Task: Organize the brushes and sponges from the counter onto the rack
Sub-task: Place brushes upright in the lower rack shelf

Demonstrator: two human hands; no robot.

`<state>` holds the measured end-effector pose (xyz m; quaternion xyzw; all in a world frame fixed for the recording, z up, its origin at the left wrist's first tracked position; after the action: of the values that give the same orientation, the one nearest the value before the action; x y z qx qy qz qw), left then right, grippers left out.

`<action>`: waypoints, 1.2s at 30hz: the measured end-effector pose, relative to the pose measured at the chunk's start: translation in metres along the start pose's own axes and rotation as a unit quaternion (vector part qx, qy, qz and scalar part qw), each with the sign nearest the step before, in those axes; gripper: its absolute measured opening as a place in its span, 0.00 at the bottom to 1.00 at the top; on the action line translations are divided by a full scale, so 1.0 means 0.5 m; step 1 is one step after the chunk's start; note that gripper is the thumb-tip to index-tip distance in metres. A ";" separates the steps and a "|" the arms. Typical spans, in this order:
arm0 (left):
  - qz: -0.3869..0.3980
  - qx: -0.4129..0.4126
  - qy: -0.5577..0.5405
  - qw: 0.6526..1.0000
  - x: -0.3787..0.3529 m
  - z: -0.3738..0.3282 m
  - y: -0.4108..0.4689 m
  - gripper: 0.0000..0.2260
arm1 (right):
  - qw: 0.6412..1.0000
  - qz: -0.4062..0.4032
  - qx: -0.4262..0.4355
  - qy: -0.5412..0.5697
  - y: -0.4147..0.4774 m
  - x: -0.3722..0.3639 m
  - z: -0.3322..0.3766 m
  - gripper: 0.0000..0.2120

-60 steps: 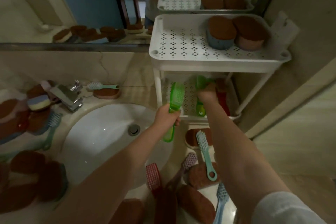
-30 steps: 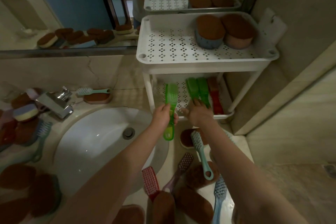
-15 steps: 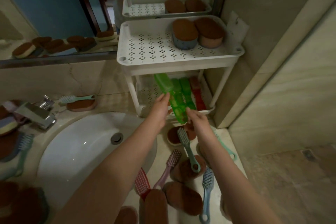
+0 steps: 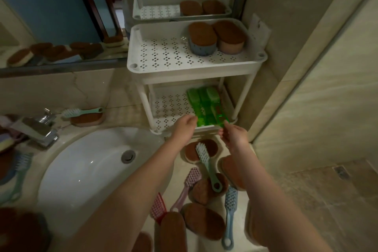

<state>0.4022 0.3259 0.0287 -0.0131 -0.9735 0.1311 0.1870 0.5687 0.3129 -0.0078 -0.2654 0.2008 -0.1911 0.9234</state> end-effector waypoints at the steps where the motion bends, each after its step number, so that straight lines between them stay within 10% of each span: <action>1: -0.005 -0.002 0.019 1.000 0.008 0.011 0.000 0.11 | 1.000 -0.016 -0.003 -0.003 0.011 0.000 0.003 0.06; 20: -0.008 -0.027 0.085 0.996 0.027 0.053 -0.039 0.09 | 0.974 -0.155 0.112 -0.123 0.024 -0.014 -0.008 0.11; 23: -0.009 -0.022 0.076 0.997 0.027 0.071 -0.051 0.08 | 0.923 -0.083 0.159 -0.339 -0.024 -0.003 -0.025 0.04; 29: 0.080 0.080 0.095 0.989 0.025 0.138 -0.093 0.07 | 0.686 0.081 0.100 -0.716 -0.080 0.018 -0.105 0.25; 36: 0.147 0.143 0.106 0.973 0.039 0.175 -0.146 0.10 | 0.706 0.086 0.086 -0.698 -0.097 0.003 -0.126 0.23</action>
<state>0.3535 0.2349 -0.0238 -0.1433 -0.9065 0.2933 0.2679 0.5284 0.2478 -0.0298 -0.2237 -0.4967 0.1123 0.8310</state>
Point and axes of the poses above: each hand's wrist, its own y-axis towards the middle knuckle, its own x-axis out of the back of the hand, z = x × y, the point moved 4 cm from there along y, towards the middle knuckle, and after that the axes turned 1 degree about z, right-handed, at the moved point
